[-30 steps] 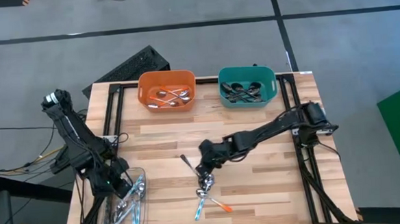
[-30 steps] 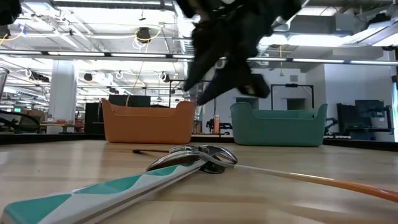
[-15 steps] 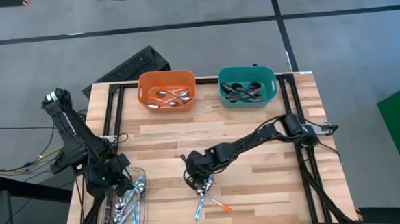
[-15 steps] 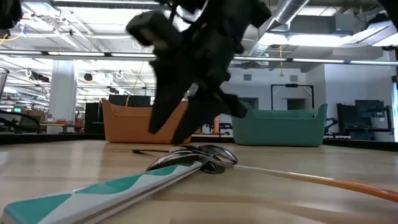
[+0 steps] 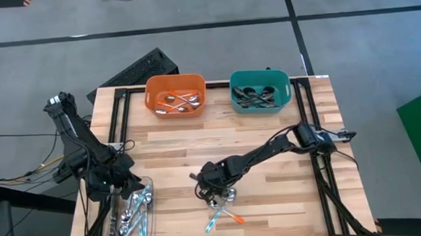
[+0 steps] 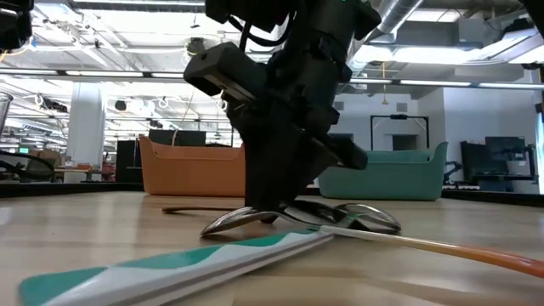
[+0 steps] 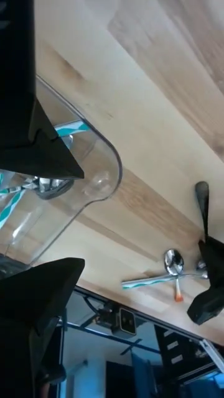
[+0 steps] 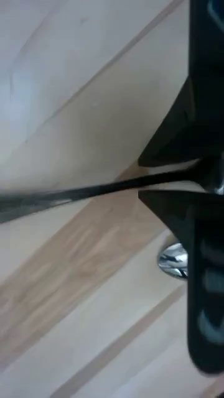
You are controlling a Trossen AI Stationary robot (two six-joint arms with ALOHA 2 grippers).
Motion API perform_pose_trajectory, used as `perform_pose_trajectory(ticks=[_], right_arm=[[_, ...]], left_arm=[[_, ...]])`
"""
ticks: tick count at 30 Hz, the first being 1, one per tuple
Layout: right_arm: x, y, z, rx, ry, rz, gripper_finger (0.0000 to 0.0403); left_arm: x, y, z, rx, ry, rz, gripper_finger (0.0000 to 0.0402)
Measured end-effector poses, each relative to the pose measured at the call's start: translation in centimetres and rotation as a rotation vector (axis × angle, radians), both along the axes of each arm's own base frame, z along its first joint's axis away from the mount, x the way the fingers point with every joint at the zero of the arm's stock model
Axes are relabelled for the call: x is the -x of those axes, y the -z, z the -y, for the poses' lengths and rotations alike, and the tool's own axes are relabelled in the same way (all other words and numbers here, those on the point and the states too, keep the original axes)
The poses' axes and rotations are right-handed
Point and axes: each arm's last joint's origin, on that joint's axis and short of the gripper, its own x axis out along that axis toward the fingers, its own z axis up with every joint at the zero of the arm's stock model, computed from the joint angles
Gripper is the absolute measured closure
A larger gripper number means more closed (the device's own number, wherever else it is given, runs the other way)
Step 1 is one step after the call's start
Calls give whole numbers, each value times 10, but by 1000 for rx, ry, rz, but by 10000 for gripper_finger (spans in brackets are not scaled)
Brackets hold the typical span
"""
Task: Sort silverware by color (type)
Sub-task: Put the black spoon into the blue bin
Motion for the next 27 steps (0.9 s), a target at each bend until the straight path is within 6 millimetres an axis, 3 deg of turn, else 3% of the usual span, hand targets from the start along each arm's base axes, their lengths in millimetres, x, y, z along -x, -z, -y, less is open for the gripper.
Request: perform_pose_trajectory(ticks=[7,12,20,27], right_arm=[[5,-3,-9,9,32,-7,385],[11,-19,-7,30,55,5,381],[31,-85,15,164,78,93,386],[81,-142,39,383,43,0,386]], left_arm=[[-2,-3,2,-41,39,64,198],[-9,-12,9,-53,80,213,198],[-16,-22,11,-168,41,392,198],[-26,-21,3,-237,52,370,198]])
